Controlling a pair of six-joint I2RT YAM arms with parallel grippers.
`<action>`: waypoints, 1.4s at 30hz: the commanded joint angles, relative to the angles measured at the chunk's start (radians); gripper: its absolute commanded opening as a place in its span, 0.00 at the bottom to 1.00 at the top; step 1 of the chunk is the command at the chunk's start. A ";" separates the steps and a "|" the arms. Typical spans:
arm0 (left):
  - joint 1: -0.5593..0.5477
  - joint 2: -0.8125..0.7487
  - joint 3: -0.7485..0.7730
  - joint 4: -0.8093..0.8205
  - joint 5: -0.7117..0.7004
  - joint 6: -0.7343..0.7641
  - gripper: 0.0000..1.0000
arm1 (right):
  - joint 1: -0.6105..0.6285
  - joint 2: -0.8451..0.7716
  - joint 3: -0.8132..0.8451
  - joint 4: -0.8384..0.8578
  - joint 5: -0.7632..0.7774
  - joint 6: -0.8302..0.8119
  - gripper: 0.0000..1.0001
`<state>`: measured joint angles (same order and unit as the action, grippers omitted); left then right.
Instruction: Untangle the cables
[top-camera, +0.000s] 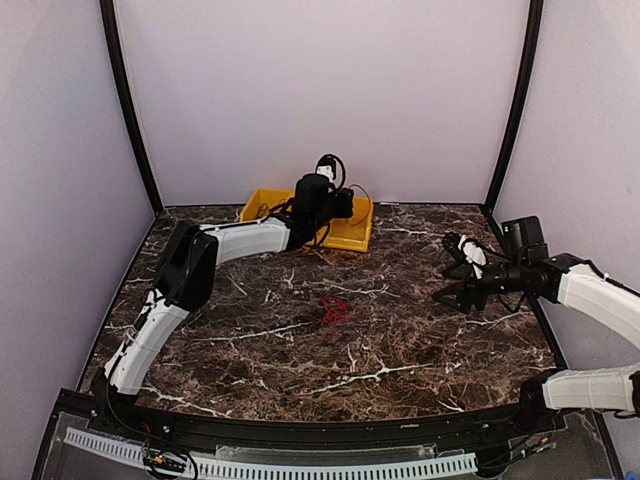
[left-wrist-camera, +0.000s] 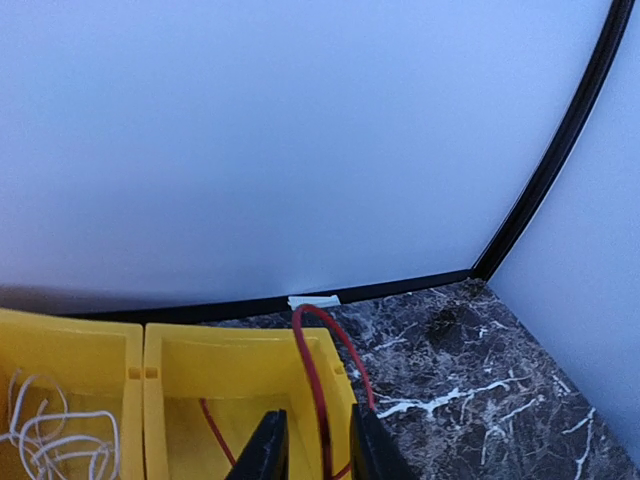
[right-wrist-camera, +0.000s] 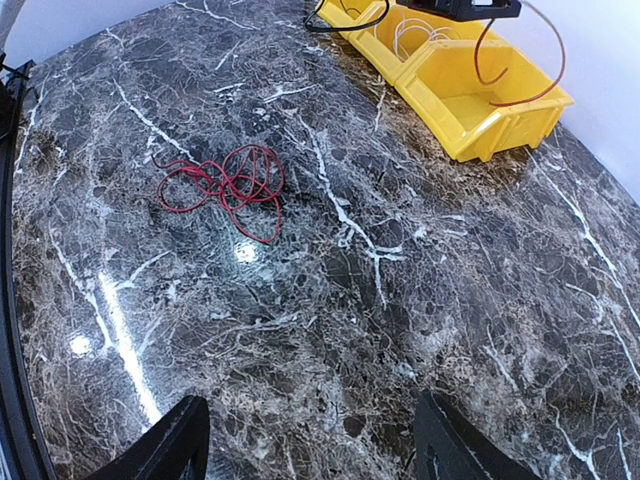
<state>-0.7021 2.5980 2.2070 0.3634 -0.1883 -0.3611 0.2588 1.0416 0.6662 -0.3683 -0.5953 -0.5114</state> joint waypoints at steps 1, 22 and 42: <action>0.001 -0.008 0.004 -0.067 0.056 -0.018 0.28 | -0.009 -0.009 -0.005 0.009 0.009 -0.007 0.72; -0.079 -0.762 -0.956 0.091 0.139 0.046 0.42 | -0.010 -0.021 0.003 -0.003 0.003 -0.034 0.72; -0.220 -1.015 -1.409 -0.015 0.302 -0.008 0.20 | -0.008 -0.005 0.004 -0.013 -0.025 -0.056 0.71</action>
<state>-0.9211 1.5986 0.8238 0.3611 0.0502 -0.3779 0.2543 1.0340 0.6662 -0.3916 -0.5877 -0.5602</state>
